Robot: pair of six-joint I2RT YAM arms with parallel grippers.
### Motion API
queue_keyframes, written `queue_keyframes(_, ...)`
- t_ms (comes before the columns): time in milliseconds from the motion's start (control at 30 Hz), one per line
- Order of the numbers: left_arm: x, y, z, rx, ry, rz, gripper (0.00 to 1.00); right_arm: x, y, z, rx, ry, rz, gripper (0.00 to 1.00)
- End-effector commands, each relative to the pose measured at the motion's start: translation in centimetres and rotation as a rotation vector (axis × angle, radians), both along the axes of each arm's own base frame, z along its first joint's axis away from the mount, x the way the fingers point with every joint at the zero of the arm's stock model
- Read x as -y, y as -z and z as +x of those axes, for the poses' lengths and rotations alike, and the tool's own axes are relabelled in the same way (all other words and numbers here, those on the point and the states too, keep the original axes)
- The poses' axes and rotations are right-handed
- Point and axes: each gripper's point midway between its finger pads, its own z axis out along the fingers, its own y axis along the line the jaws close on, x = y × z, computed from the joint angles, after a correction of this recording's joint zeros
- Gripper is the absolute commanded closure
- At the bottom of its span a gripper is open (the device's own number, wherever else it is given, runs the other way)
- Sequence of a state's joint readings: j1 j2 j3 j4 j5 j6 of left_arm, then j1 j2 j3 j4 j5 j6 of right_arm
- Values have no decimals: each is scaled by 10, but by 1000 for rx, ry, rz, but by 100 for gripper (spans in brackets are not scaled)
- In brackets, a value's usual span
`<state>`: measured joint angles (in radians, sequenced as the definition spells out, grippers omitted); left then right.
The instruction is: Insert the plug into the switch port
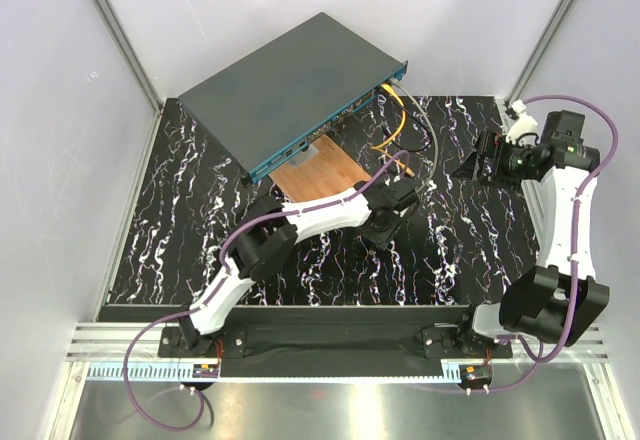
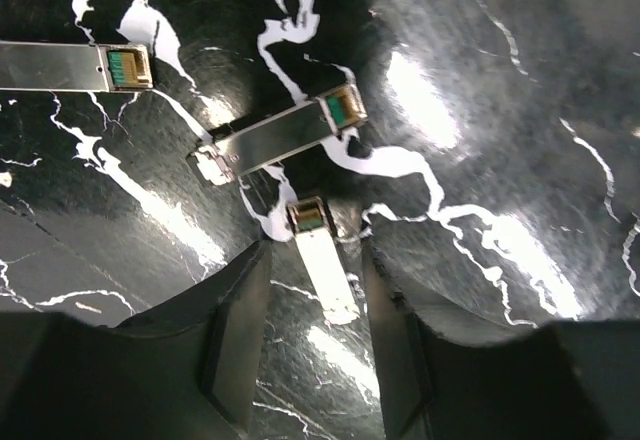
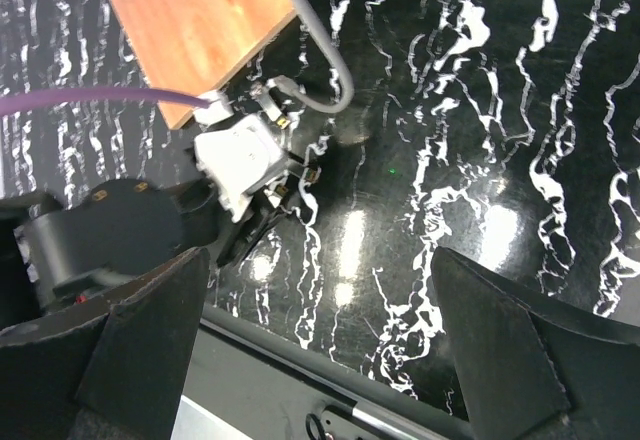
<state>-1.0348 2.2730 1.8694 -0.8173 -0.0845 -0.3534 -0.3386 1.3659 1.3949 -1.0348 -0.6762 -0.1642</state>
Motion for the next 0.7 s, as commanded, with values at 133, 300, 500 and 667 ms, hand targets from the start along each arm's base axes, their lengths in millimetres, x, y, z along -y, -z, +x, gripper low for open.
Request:
queue_keyframes(133,6,4,23,46,-57,-15,60,-7,-18,3,38,-63,47,0)
queue_keyframes(300,-5,19,23,15,-83,22,69,-8,-24,7,46,-76,56,0)
queue_keyframes(500,-11,31,20,-3,-97,60,85,-5,-32,10,57,-77,49,0)
queue_keyframes(667,12,-34,12,-5,-32,-150,100,-13,-35,7,85,-111,79,0)
